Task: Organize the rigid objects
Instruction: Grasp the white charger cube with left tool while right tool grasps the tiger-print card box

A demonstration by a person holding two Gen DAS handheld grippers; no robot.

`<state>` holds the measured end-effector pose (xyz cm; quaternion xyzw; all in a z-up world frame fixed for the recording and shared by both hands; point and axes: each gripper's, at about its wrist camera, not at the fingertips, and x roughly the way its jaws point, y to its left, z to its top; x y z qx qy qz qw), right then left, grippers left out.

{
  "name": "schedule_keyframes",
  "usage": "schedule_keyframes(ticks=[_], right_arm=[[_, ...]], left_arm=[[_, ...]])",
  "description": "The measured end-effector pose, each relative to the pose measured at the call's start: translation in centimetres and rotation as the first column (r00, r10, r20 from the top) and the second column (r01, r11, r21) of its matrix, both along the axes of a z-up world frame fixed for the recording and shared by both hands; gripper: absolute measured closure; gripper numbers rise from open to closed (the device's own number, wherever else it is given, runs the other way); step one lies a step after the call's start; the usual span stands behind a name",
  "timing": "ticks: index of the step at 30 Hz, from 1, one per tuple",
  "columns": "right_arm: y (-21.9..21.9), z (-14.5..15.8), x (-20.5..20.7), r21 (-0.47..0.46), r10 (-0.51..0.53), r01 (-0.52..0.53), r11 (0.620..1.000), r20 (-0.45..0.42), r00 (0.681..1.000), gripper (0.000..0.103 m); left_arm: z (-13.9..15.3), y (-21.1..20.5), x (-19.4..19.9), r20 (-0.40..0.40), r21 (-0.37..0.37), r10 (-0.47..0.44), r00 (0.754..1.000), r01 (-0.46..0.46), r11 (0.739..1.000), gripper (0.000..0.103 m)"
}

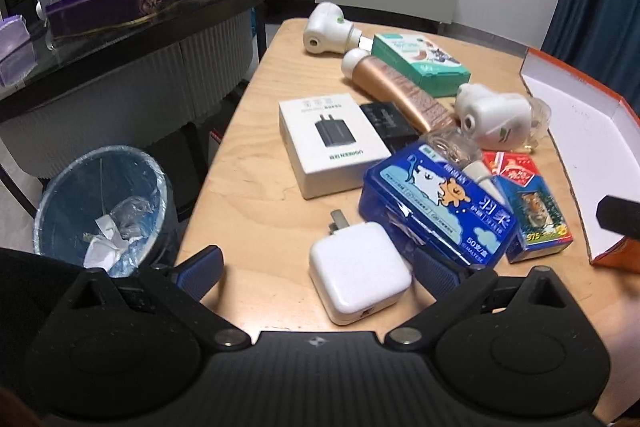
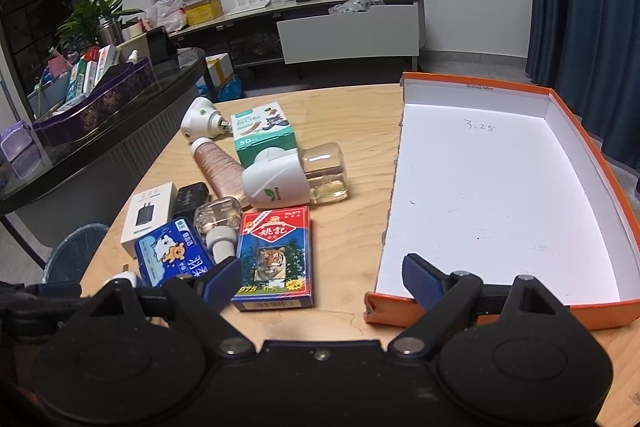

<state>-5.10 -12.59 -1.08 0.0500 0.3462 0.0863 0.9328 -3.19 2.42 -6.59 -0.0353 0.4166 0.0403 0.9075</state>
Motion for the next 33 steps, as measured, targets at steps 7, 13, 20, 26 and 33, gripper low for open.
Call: schedule_keyframes(ticks=[7,13,20,26,33], right_arm=[[-0.3,-0.7,0.9,0.012,0.016,-0.015,1.0,-0.017,1.0,0.001],[0.2,-1.5,2.3,0.008,0.049,-0.049,0.999,-0.074,0.996,0.001],[3.0,-3.0,4.9,-0.069,0.115,-0.124,0.99,-0.131,0.985,0.001],[4.8,-4.2,7.2,-0.11,0.105,-0.122,0.986,-0.152,0.983,0.0],[5.0,-4.0,7.7,-0.18,0.074,-0.087,0.98,-0.08,0.994,0.032]], left_arm=[[0.1,0.3,-0.8,0.05,0.011,-0.044,0.998,0.044,0.999,0.06],[0.1,1.0,-1.1,0.065,0.009,-0.039,0.997,0.038,0.999,0.06],[0.8,2.4,-1.4,0.084,-0.029,0.003,0.996,-0.001,1.0,0.06],[2.1,2.3,-1.3,0.134,-0.05,-0.005,0.991,0.012,0.999,0.06],[2.9,0.9,-1.2,0.156,-0.044,-0.047,0.987,0.055,0.998,0.06]])
